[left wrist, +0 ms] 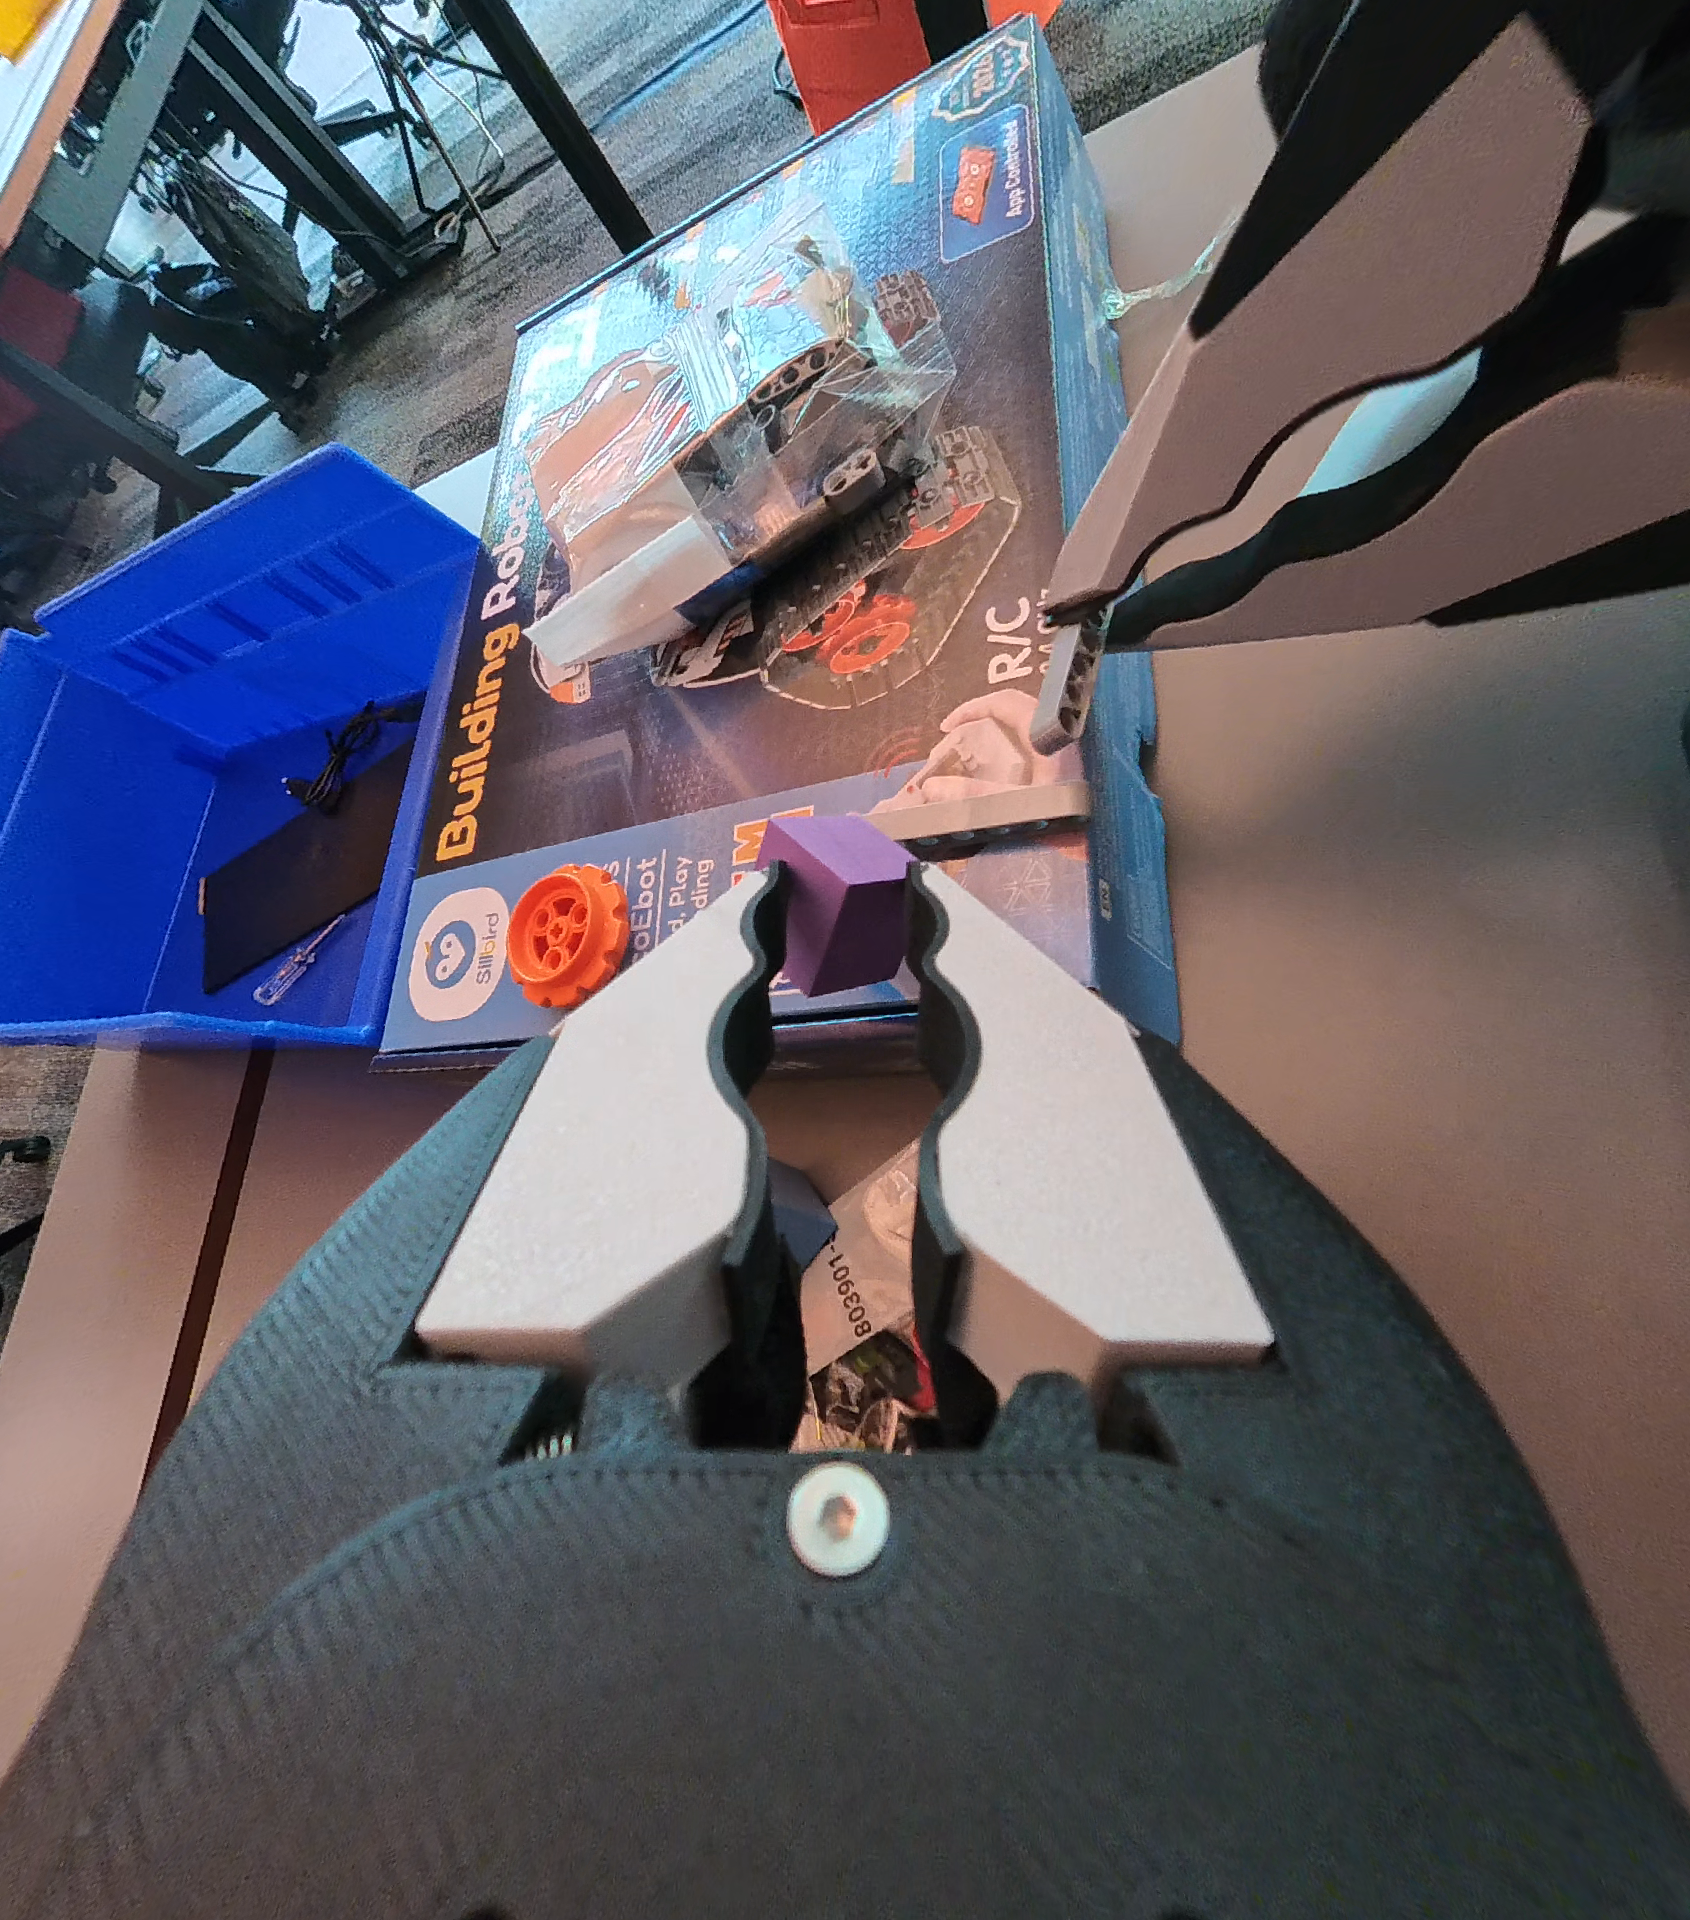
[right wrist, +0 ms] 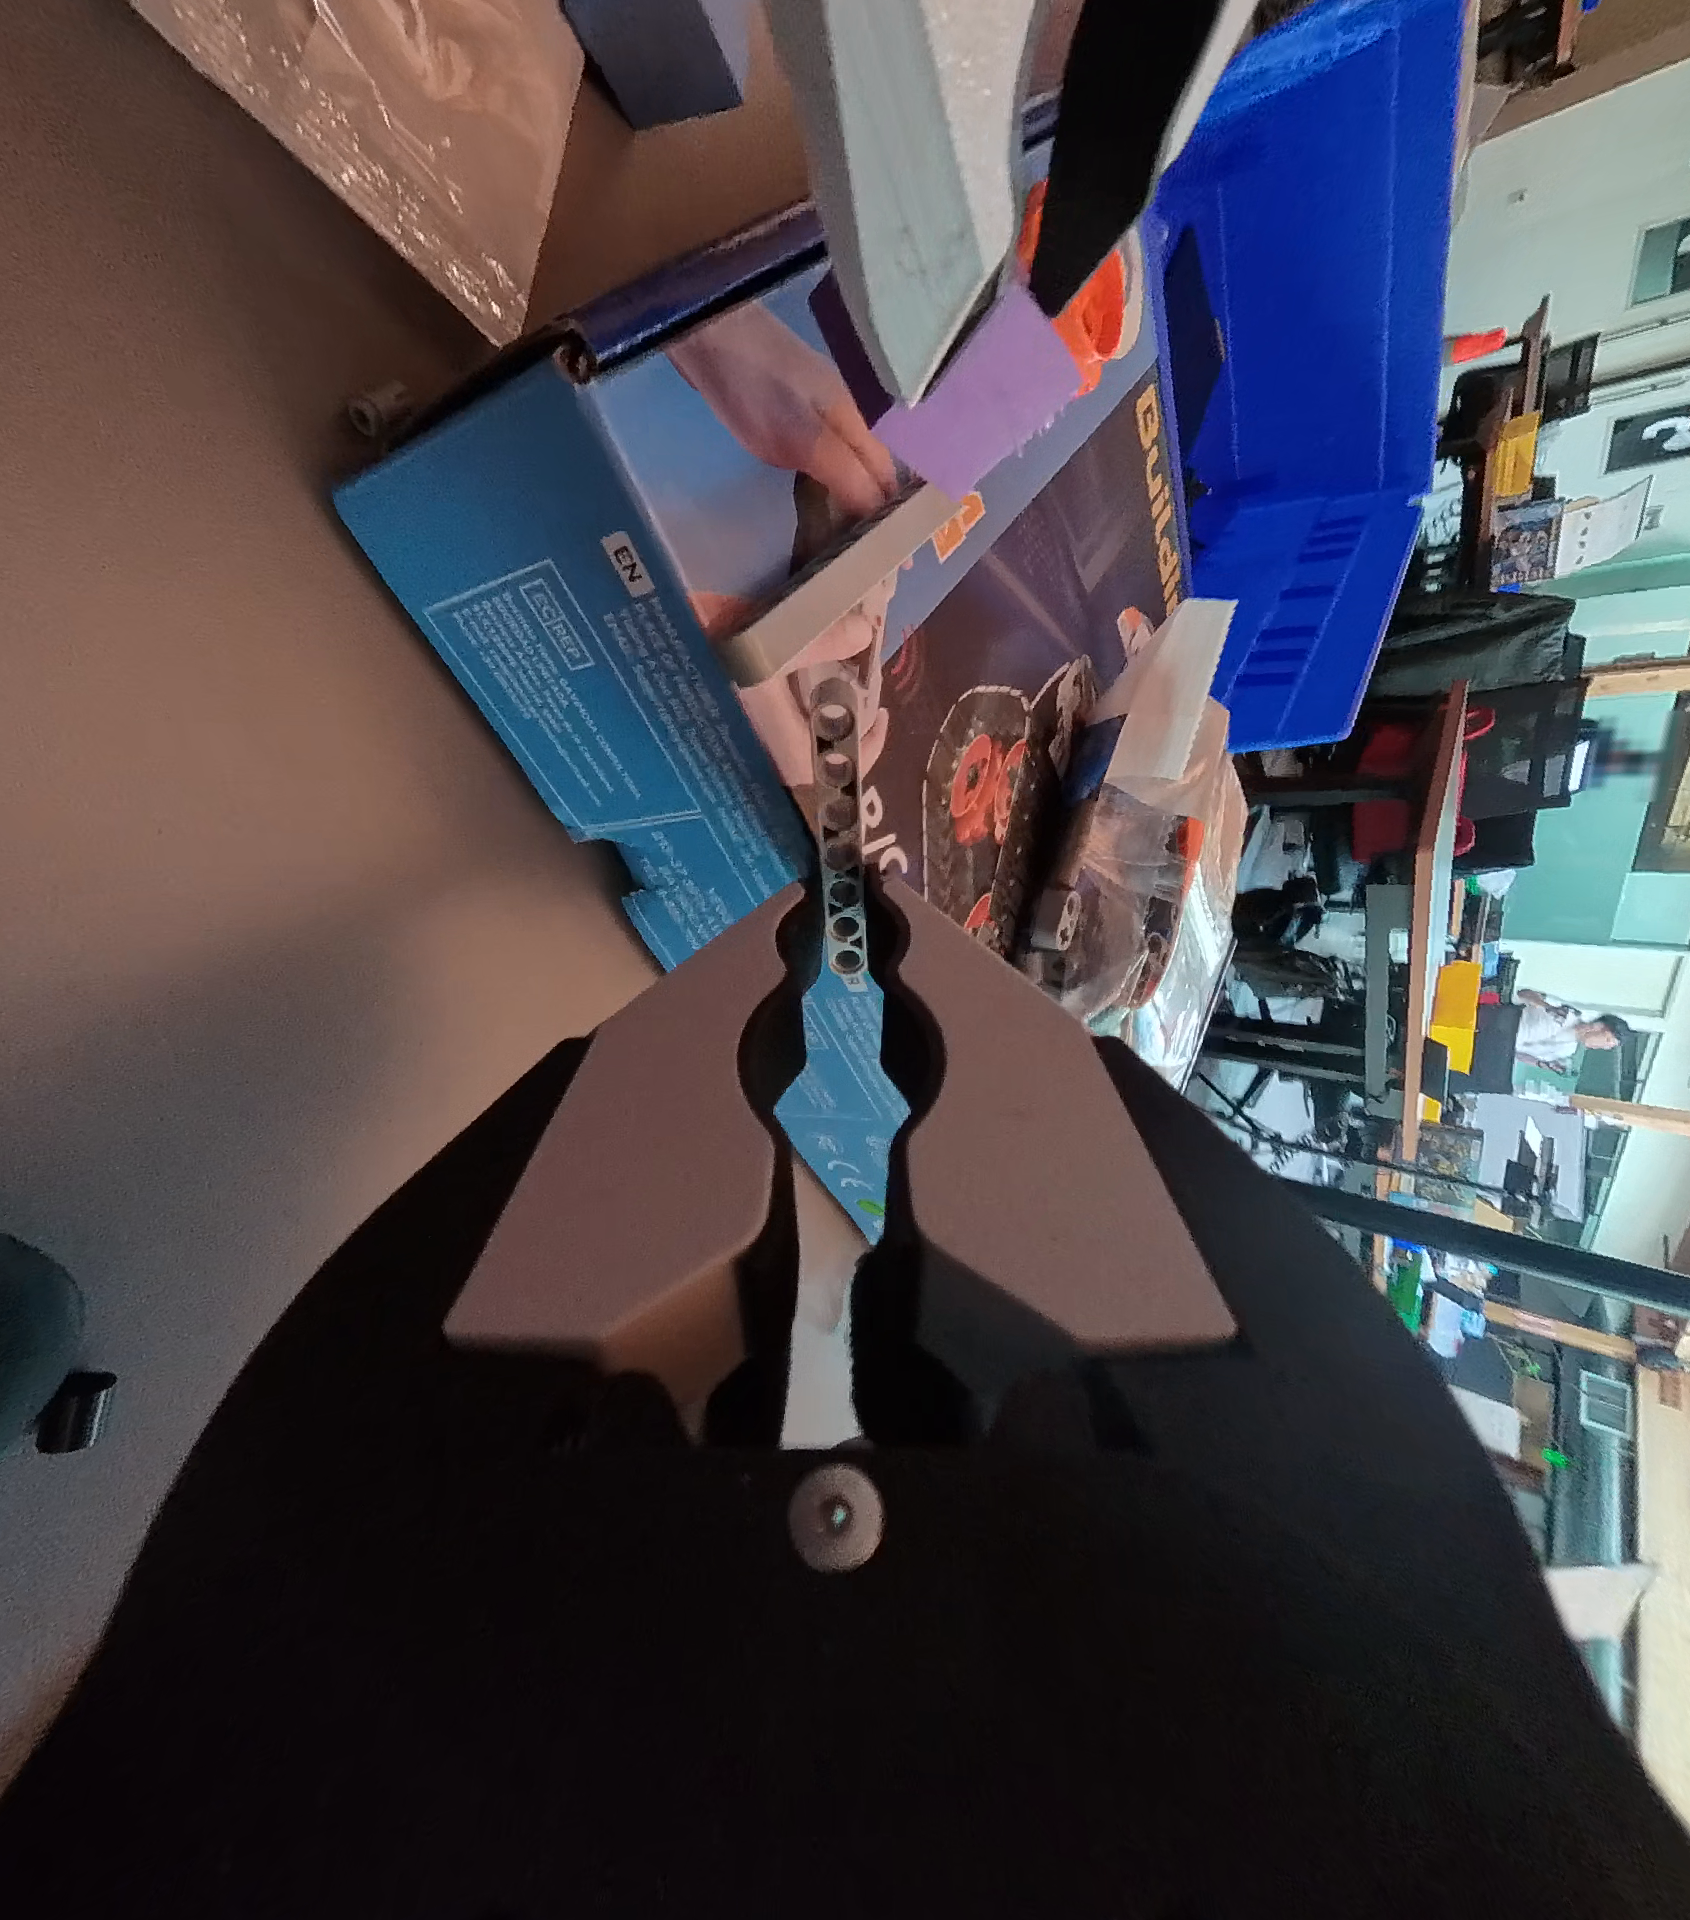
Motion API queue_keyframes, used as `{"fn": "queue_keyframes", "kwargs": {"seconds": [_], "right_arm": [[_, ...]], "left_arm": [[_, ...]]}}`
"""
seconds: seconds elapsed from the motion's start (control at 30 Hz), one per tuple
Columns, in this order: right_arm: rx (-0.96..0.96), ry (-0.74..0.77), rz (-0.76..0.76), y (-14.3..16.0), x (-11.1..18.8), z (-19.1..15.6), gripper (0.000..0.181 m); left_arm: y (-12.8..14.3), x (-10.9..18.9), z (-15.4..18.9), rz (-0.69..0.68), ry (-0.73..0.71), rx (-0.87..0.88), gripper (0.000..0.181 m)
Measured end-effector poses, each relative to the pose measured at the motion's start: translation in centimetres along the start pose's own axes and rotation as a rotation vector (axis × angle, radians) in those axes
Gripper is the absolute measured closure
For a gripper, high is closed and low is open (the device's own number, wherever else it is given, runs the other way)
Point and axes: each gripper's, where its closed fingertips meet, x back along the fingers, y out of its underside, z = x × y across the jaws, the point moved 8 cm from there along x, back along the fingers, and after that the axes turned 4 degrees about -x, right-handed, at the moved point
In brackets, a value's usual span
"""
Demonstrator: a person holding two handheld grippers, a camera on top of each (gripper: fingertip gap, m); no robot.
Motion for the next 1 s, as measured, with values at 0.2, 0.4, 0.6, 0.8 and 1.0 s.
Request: {"fn": "queue_keyframes", "kwargs": {"seconds": [0.2,0.4,0.6,0.8,1.0], "right_arm": [[-0.099,-0.029,0.172,-1.2,1.1,2.0,0.175],[-0.143,-0.126,0.288,-1.5,0.1,3.4,0.175],[-0.14,-0.184,0.31,-1.7,-1.0,3.4,0.176],[-0.135,-0.22,0.31,-1.7,-2.9,3.8,0.176],[-0.109,-0.24,0.275,-1.7,-3.8,3.5,0.175]], "left_arm": [[-0.1,0.4,-0.3,0.023,-0.015,0.008,0.161],[-1.3,1.6,-0.2,0.148,-0.001,-0.018,0.16],[-1.4,1.1,0.0,0.148,-0.035,-0.071,0.161],[-0.9,-0.1,-0.3,0.108,-0.056,-0.065,0.162],[-0.7,-1.0,0.1,0.086,-0.054,-0.091,0.171]]}}
